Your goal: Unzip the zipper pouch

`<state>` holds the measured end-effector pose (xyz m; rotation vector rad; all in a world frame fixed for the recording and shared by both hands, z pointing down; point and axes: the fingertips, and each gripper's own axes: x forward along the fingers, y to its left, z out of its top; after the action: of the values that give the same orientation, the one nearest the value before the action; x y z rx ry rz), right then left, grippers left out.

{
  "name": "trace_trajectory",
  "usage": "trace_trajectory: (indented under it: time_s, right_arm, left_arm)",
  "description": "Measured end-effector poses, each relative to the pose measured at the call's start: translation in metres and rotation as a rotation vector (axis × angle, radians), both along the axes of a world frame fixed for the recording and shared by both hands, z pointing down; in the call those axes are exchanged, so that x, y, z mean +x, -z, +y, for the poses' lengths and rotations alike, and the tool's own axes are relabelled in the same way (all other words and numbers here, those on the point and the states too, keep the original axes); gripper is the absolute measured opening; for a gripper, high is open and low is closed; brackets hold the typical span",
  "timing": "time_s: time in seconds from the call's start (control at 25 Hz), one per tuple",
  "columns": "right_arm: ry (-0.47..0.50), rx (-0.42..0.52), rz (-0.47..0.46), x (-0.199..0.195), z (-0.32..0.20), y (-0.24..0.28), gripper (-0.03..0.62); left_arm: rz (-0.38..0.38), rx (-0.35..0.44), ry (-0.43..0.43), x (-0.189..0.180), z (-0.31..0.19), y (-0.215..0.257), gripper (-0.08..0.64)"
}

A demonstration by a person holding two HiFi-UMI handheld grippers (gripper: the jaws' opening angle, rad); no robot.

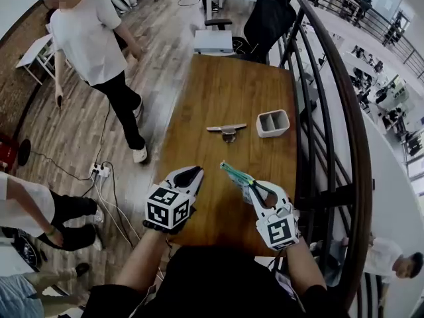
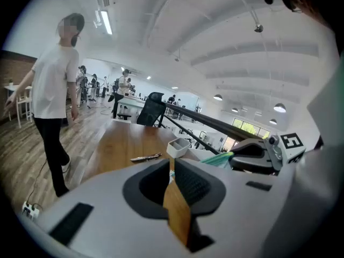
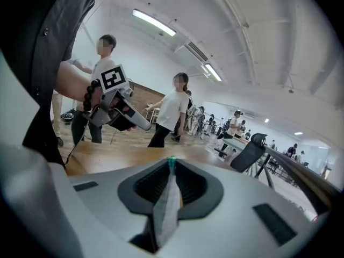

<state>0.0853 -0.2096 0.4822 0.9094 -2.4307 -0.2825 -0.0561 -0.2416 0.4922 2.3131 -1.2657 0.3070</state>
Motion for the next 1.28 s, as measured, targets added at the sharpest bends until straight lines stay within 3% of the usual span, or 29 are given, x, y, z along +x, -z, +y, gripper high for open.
trace_trajectory:
  time_s: [0.12,0.28,0.6,0.84,1.04,1.28]
  right_arm:
    - [-0.03,0.008,0.007,-0.002,-0.012,0.0,0.046]
    - [-0.04,0.0,-0.078,-0.004,-0.02,0.014,0.096]
    - [-0.071,-0.038,-0.111,0.009,-0.015,0.013,0.095]
    - [-0.117,-0.004,-0.145,0.028,-0.01,0.024,0.058]
    - [-0.188,0.001,-0.221,0.051,-0.006,0.036,0.024]
    - [-0.278,0.004,-0.362,0.083,-0.002,0.057,-0.003]
  left_arm:
    - [-0.002,-0.022,0.008,-0.005,0.003,-0.004,0.02]
    - [-0.005,-0.042,0.023,-0.011,0.009,-0.008,0.02]
    - [-0.008,-0.024,0.059,-0.018,0.01,-0.005,0.019]
    - [0.001,0.06,0.074,-0.013,0.011,0.013,0.018]
    - [0.015,0.146,0.088,-0.014,0.013,0.034,0.017]
    - [0.052,0.305,0.128,-0.02,0.019,0.073,0.017]
